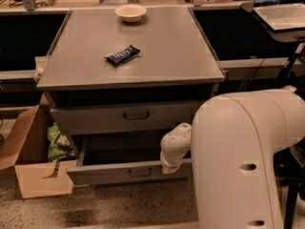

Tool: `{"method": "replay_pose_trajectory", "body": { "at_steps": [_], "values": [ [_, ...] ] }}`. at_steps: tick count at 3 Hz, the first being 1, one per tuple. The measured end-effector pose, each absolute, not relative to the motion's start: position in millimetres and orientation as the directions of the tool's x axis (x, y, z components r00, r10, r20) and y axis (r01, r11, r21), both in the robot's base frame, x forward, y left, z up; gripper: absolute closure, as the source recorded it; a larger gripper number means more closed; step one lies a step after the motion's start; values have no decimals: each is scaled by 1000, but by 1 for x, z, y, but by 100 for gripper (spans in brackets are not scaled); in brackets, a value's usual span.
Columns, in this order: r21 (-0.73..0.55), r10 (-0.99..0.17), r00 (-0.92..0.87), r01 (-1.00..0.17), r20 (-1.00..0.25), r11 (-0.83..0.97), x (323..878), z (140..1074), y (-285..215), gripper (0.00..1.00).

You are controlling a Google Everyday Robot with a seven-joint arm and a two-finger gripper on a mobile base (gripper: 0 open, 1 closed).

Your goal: Open middle drawer

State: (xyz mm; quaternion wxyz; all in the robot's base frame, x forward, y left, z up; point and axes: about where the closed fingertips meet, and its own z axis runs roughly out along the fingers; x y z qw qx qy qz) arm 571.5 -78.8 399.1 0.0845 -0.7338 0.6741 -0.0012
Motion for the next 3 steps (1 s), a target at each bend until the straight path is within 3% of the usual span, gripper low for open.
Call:
{"method": "replay_pose_trajectory", "body": {
  "at_steps": [1, 3],
  "values": [
    [-126, -989, 91, -989, -112, -77, 572, 399, -79, 83],
    [-126, -989, 91, -989, -112, -77, 571, 399, -79, 29]
  ]
}}
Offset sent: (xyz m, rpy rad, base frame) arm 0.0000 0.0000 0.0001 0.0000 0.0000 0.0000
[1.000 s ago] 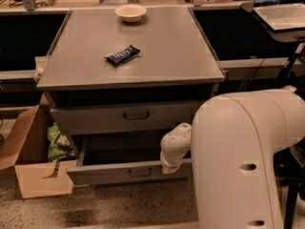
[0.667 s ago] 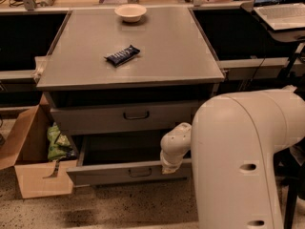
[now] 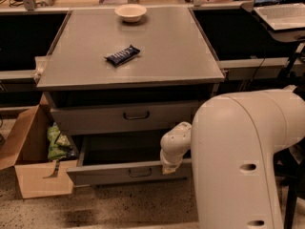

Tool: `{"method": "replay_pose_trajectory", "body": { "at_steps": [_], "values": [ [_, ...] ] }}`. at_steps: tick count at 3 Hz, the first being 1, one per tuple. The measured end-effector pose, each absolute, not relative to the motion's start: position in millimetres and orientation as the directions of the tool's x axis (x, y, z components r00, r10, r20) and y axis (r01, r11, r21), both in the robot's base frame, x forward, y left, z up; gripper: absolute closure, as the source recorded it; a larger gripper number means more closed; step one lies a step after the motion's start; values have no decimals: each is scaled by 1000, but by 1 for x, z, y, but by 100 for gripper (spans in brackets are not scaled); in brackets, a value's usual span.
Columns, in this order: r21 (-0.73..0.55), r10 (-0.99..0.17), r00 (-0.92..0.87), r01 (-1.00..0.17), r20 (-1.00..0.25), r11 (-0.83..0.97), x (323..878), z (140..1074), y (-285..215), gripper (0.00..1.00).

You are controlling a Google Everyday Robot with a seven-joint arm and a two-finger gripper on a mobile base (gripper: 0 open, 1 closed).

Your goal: Open middle drawer

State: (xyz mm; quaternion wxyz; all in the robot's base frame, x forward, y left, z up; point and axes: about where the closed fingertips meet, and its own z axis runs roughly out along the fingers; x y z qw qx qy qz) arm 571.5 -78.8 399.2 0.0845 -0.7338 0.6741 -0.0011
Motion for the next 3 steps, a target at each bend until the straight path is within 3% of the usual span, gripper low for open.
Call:
{"method": "replay_pose_trajectory", "body": {
  "at_steps": [1, 3],
  "values": [
    [-125, -989, 91, -989, -112, -77, 571, 399, -79, 6],
    [-124, -990, 91, -989, -112, -77, 571, 399, -79, 0]
  ]
}}
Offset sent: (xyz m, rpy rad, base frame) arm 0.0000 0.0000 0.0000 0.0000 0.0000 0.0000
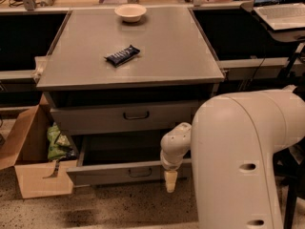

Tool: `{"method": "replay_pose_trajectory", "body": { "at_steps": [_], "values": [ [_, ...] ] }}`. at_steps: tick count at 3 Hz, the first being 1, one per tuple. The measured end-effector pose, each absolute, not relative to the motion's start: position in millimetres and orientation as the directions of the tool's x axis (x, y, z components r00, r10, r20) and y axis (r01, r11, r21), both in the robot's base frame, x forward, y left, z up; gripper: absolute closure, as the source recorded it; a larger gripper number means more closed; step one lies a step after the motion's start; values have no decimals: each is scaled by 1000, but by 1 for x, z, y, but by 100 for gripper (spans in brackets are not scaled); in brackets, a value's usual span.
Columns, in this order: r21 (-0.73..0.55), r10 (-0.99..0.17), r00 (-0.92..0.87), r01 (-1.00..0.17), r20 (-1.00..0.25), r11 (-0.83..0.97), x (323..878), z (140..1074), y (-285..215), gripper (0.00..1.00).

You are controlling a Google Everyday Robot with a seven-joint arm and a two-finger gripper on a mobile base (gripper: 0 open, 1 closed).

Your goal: Open middle drawer

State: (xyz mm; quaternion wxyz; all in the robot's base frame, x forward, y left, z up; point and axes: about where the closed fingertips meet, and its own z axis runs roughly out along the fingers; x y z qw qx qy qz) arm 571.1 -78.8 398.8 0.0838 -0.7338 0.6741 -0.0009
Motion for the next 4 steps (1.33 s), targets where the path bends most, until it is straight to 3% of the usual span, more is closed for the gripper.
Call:
{"method": "replay_pose_trajectory", "body": {
  "at_steps": [1, 4],
  "values": [
    [-65, -993, 90, -994, -80, -85, 552, 381, -80, 2],
    [-77, -993, 98, -993, -62, -94, 546, 394, -77, 72]
  ]
}}
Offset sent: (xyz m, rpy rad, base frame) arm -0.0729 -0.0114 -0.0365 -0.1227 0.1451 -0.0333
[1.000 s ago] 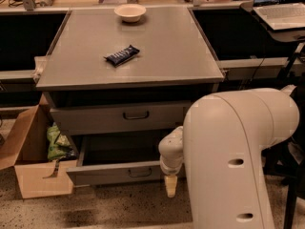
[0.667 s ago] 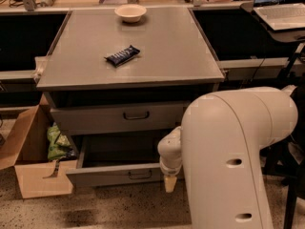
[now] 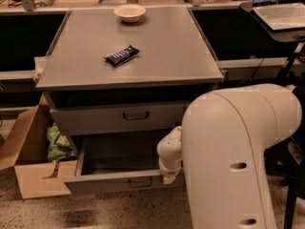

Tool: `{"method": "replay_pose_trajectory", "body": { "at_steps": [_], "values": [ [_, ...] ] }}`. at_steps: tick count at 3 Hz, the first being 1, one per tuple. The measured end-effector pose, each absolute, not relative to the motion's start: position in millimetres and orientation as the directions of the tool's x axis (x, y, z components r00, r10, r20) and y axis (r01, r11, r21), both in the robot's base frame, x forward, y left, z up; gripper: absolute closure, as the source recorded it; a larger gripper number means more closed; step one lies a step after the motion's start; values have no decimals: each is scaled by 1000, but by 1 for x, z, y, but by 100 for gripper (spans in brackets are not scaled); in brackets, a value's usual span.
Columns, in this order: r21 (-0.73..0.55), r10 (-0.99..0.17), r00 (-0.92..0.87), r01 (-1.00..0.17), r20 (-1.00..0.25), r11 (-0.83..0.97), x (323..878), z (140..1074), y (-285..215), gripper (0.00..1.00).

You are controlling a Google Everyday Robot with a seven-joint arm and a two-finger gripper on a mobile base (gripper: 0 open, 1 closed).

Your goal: Open middle drawer

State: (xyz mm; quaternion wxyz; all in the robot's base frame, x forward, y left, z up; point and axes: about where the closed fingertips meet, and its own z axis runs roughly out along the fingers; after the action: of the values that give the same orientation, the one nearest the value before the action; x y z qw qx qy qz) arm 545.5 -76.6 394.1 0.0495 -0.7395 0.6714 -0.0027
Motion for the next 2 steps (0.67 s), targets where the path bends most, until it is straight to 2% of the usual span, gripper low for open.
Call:
{"method": "replay_pose_trajectory", "body": {
  "at_steps": [1, 2],
  "values": [
    [-74, -993, 88, -994, -75, -82, 533, 393, -81, 95],
    [-74, -993, 88, -994, -75, -82, 533, 393, -81, 91]
  ]
}}
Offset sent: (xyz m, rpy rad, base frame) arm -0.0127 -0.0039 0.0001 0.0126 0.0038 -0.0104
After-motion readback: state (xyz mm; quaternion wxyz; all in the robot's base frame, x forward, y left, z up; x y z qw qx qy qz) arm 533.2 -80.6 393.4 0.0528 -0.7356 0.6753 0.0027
